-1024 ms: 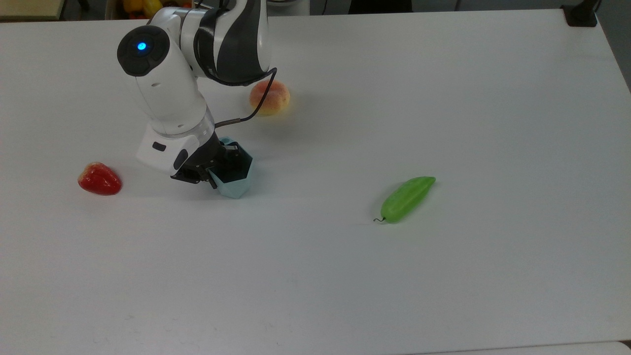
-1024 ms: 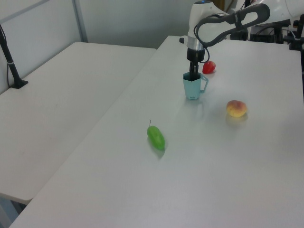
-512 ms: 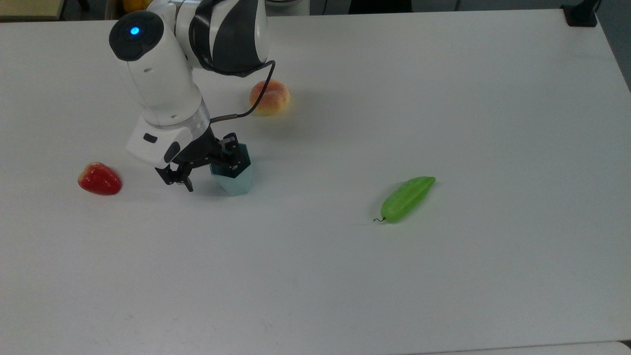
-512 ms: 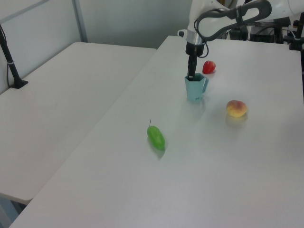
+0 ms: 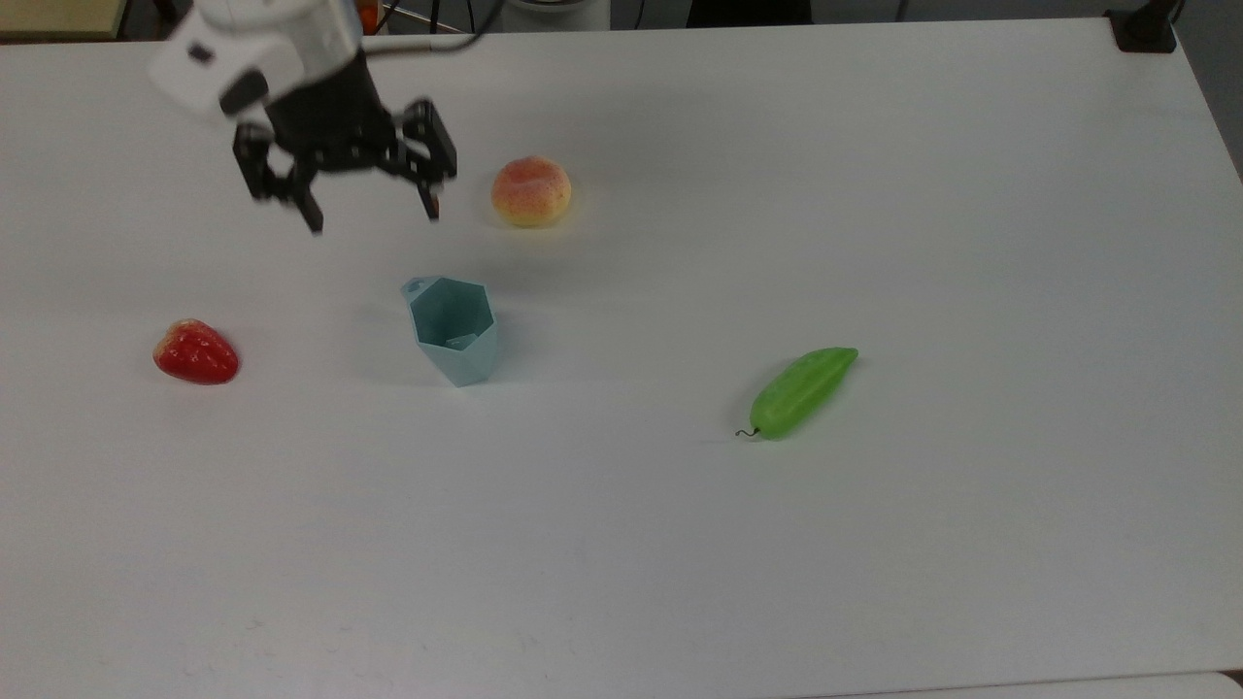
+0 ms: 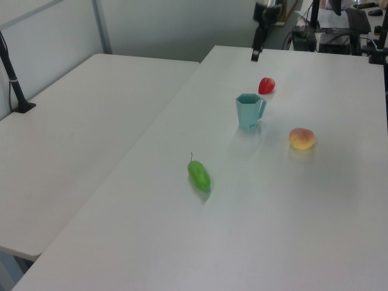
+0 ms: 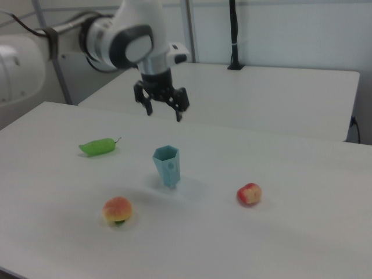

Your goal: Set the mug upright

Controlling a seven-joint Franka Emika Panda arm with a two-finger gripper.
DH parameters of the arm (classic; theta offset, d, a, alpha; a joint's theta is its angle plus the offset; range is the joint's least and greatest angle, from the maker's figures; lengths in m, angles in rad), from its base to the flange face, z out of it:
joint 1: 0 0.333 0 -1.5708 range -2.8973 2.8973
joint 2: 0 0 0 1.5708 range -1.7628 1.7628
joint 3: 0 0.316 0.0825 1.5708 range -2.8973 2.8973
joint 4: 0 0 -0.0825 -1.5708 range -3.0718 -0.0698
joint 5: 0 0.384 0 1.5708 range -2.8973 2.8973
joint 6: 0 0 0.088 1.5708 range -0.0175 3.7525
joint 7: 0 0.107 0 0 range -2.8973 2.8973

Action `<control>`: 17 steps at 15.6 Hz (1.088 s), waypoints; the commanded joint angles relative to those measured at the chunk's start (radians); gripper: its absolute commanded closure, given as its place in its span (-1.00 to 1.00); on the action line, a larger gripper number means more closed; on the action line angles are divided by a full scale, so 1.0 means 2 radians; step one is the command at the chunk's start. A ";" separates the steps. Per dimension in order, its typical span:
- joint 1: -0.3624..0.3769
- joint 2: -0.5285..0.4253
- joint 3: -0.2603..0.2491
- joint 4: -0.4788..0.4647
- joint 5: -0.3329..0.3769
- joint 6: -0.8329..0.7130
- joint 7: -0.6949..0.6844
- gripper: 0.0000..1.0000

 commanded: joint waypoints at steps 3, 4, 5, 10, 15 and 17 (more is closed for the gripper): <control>0.001 -0.175 0.007 -0.076 0.011 -0.140 0.175 -1.00; 0.002 -0.202 0.007 -0.086 0.011 -0.162 0.174 -1.00; 0.006 -0.222 0.007 -0.096 0.011 -0.179 0.175 -1.00; 0.070 -0.249 -0.003 -0.123 0.000 -0.202 0.194 -1.00; 0.076 -0.226 -0.001 -0.144 -0.012 -0.113 0.140 -1.00; 0.065 -0.210 0.010 -0.139 -0.025 -0.103 0.124 -1.00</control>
